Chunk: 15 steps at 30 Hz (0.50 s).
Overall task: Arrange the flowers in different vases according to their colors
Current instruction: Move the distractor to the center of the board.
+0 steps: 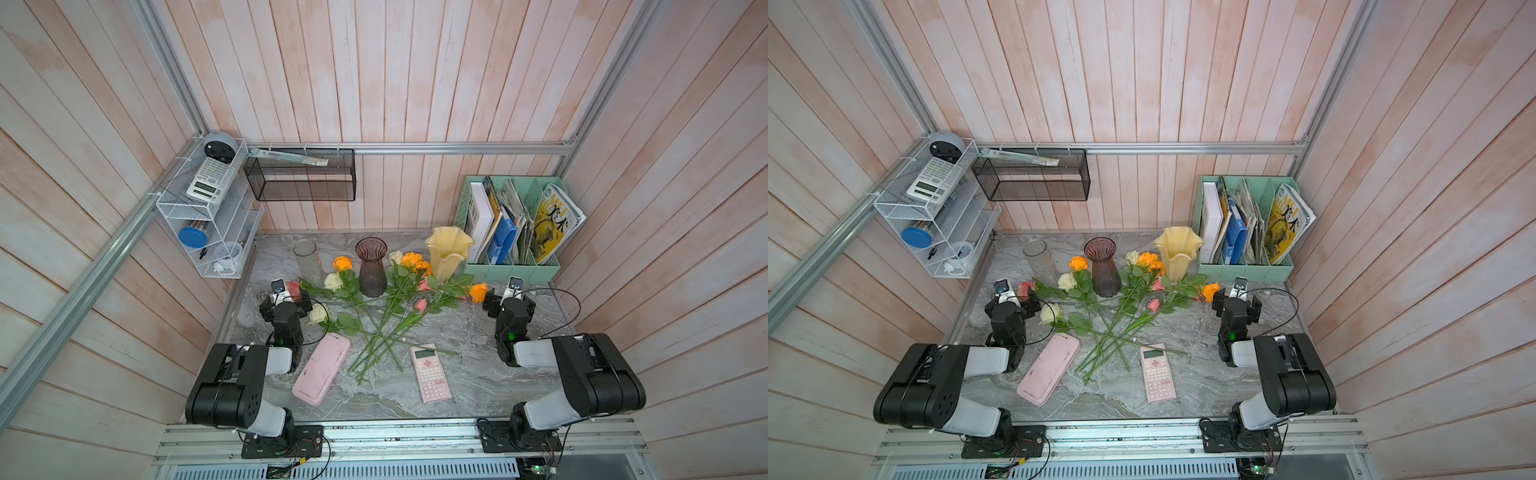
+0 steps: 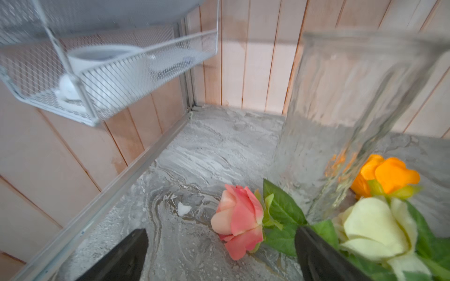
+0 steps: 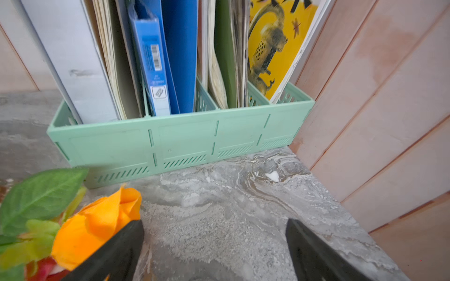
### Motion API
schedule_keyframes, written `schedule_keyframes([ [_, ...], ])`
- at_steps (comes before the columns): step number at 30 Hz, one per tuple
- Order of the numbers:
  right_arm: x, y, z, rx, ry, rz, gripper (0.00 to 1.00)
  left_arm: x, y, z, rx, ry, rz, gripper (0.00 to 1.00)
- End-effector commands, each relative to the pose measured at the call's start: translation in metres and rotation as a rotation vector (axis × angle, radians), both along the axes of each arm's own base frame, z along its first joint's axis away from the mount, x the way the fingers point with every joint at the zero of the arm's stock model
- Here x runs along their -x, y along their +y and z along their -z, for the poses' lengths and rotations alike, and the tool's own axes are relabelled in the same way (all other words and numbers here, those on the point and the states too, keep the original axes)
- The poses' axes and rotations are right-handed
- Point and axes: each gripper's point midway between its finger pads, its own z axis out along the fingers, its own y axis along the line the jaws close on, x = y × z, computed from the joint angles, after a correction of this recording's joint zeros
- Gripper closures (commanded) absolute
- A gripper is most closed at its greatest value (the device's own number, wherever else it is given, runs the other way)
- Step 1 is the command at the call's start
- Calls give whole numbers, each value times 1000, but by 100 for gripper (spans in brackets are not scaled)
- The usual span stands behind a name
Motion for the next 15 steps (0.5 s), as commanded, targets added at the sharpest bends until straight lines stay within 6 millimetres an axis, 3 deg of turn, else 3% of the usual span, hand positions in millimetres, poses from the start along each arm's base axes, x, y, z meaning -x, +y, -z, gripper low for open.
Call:
schedule_keyframes([
  [1, 8, -1, -38, 27, -45, 30, 2, 24, -9, -53, -77, -119, -56, 0],
  [4, 15, 7, -99, -19, -107, 15, 7, 44, -44, -102, -141, -166, -13, 0],
  [6, 31, 19, -139, -87, -75, -1, 8, 56, -65, -131, -136, -142, 23, 0],
  [7, 40, 27, -149, -155, -51, -27, 10, 62, -73, -139, -121, -116, 37, 0],
  [10, 68, 88, -169, -372, 34, -261, 41, 85, -98, -155, 91, 0, 138, 3],
  [11, 79, 111, -167, -416, 87, -330, 54, 93, -106, -152, 189, 48, 162, 15],
  [12, 92, 137, -160, -448, 154, -395, 66, 101, -116, -143, 267, 110, 191, 34],
  [15, 133, 204, -124, -495, 351, -530, 77, 128, -144, -106, 412, 257, 223, 90],
])
